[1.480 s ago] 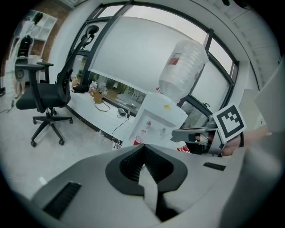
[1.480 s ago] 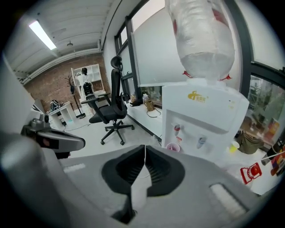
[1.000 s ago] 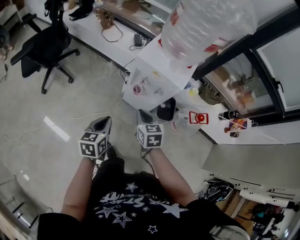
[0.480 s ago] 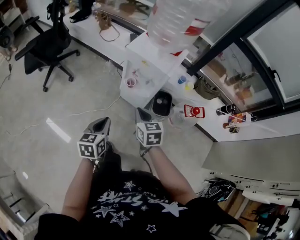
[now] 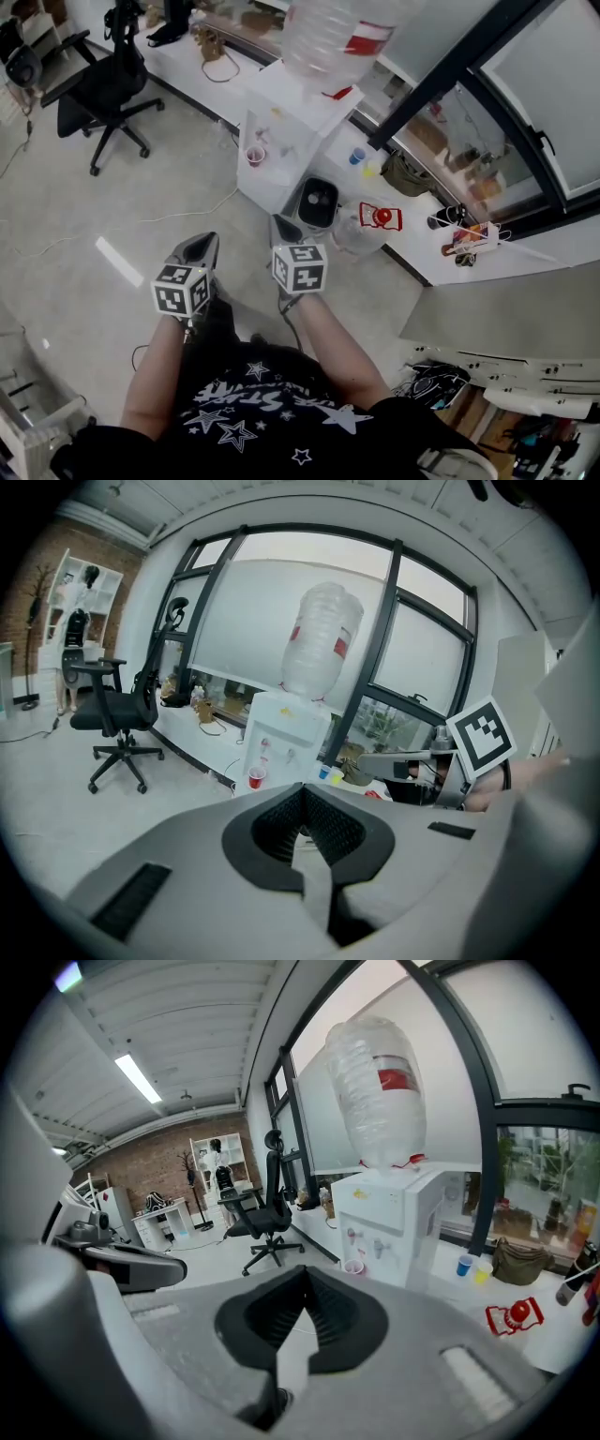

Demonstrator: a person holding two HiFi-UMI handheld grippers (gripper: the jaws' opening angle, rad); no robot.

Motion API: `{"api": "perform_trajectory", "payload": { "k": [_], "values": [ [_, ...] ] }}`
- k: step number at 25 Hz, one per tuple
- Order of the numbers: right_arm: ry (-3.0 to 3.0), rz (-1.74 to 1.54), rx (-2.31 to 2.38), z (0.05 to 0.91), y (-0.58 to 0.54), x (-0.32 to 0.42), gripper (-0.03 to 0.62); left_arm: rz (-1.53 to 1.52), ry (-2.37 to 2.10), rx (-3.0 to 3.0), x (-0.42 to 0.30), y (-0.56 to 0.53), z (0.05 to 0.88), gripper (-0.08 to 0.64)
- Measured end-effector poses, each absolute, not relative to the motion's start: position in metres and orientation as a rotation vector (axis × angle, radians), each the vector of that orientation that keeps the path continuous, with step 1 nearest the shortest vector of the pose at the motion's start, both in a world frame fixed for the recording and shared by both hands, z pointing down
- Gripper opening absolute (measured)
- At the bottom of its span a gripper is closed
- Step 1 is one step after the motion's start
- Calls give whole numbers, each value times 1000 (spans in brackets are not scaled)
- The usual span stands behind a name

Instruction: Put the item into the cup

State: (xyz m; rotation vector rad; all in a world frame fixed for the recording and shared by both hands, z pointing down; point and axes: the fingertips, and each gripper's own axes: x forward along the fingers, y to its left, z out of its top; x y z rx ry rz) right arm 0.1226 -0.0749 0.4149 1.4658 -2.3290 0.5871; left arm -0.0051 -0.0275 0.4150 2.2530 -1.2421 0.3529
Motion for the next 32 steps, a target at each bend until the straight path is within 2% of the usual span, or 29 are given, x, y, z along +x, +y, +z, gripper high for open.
{"api": "perform_trajectory", "payload": {
  "k": [19,32],
  "values": [
    [-2473,486,1361,383,29,154,0,274,-1409,2263,29,79,379,6],
    [-2487,484,1332,387,60,168,0,243,-1480,2262,38,108,368,6]
  ]
}}
